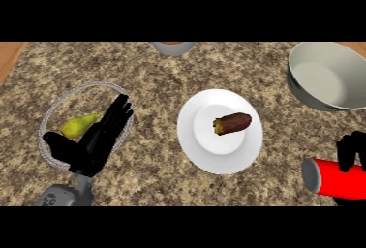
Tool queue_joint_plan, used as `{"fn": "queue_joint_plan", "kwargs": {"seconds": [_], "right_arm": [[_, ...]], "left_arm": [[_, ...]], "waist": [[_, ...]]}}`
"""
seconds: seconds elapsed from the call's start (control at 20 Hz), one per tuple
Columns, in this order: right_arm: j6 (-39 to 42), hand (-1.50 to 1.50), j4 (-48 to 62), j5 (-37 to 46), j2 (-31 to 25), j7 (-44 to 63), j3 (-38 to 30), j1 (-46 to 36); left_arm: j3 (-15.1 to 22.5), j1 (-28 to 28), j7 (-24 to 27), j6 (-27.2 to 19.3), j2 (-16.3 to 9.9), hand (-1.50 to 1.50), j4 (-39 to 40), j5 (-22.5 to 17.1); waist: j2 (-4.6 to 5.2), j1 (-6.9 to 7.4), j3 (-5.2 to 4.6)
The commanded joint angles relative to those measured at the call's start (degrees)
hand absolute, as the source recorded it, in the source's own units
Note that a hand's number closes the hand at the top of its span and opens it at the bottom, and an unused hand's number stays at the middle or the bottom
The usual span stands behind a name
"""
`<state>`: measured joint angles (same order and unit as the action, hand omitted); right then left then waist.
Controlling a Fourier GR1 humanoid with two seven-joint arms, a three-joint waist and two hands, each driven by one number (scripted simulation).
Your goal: Pick the can from the plate and place it in the bowl
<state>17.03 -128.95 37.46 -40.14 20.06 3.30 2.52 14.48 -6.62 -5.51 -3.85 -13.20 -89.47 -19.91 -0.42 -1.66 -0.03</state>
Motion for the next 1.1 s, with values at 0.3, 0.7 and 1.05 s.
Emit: {"fn": "queue_joint_plan", "kwargs": {"seconds": [0.3,0.7,1.05], "right_arm": [[8.3,1.50,-2.0,-11.2,1.4,3.6,-16.3,-7.2],[7.1,1.50,19.9,-11.0,-2.2,-2.3,-19.3,-22.3],[0.3,1.50,42.7,-5.2,-1.1,-11.1,-15.4,-35.0]], "left_arm": [[-2.0,-0.6,-0.6,3.3,1.3,0.00,0.7,0.9],[-2.6,-0.8,-4.0,3.6,1.4,0.00,-2.6,1.7],[-1.7,-1.6,0.9,3.3,5.4,0.00,3.2,4.5]], "waist": [[0.40,1.66,0.01],[0.51,2.46,0.02],[0.79,2.92,0.01]]}}
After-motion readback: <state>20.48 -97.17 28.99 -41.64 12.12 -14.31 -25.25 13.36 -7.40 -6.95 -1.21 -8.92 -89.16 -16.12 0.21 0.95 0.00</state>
